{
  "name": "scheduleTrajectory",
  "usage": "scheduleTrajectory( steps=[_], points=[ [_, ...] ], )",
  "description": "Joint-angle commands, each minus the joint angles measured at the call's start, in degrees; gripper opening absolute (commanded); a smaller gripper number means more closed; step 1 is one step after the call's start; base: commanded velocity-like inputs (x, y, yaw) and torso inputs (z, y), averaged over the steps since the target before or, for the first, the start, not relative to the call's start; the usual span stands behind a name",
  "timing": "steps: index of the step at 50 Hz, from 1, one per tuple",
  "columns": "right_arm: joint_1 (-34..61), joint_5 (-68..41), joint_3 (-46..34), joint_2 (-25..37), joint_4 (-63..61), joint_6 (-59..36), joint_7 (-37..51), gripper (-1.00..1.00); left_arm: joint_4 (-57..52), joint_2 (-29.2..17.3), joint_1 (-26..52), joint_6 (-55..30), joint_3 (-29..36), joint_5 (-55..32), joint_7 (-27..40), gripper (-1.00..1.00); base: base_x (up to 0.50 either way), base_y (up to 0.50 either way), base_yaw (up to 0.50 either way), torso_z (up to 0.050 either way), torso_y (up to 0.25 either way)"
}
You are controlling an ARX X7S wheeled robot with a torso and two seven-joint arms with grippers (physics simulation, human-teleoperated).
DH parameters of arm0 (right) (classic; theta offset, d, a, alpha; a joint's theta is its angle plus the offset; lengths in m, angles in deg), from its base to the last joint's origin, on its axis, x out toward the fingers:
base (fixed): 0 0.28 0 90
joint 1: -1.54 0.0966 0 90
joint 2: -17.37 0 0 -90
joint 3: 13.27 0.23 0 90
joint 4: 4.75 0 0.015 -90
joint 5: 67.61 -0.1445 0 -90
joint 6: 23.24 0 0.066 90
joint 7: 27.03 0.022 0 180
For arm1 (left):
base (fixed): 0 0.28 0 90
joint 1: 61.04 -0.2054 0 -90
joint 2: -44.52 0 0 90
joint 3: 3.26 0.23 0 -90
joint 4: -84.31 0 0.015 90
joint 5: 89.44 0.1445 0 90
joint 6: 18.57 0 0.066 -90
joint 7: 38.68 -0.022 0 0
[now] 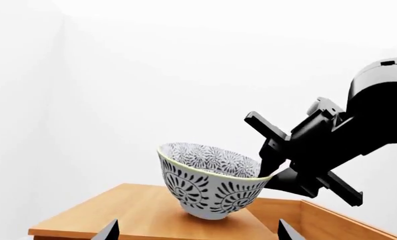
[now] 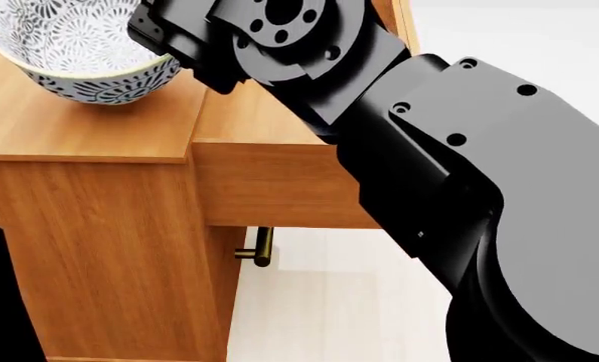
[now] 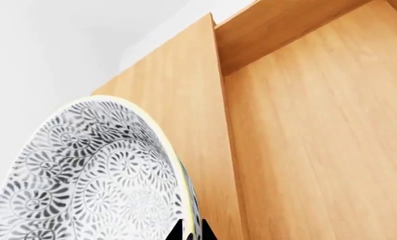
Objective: Put the bowl on top of the cabinet.
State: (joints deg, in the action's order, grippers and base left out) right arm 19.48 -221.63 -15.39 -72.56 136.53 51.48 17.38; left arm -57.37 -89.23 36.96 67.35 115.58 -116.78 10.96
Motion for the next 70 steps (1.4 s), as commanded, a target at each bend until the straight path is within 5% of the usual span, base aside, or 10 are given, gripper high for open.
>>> scheduleTrajectory(
  steps=[1, 2, 31, 45, 60, 70],
  points=[
    [0.26, 0.89, 0.43, -0.06, -0.24, 0.85, -1.30, -1.00, 0.01, -0.11, 0.06, 0.14, -0.06, -0.15, 0.05, 1.00, 0.00, 0.00, 0.00, 0.000, 0.000],
    [0.32, 0.62, 0.53, -0.06, -0.33, 1.31, -1.53, 1.00, 0.10, -0.04, -0.01, 0.22, 0.06, 0.00, -0.01, 1.00, 0.00, 0.00, 0.00, 0.000, 0.000],
    [3.93, 1.78, 0.35, -0.06, 0.40, -0.22, -4.48, 1.00, -0.42, -0.45, 0.22, 0.13, 0.01, -0.31, 0.38, 1.00, 0.00, 0.00, 0.00, 0.000, 0.000],
    [7.52, 10.50, -1.11, -0.05, 4.88, -3.93, -6.86, 1.00, -0.82, -0.29, 0.51, -0.78, 0.72, 0.31, 0.67, 1.00, 0.00, 0.00, 0.00, 0.001, 0.000],
    [-0.80, 24.19, 4.24, 33.97, -58.03, 27.59, 11.27, 1.00, 0.07, -0.51, 0.10, -0.26, 0.56, 0.70, 0.82, 1.00, 0.00, 0.00, 0.00, 0.000, 0.000],
    [-11.78, 36.64, 0.42, 46.49, -78.33, 37.44, 17.64, 1.00, -0.56, 0.44, 0.35, -1.68, 2.55, 2.36, 0.80, 1.00, 0.00, 0.00, 0.00, 0.000, 0.000]
  ],
)
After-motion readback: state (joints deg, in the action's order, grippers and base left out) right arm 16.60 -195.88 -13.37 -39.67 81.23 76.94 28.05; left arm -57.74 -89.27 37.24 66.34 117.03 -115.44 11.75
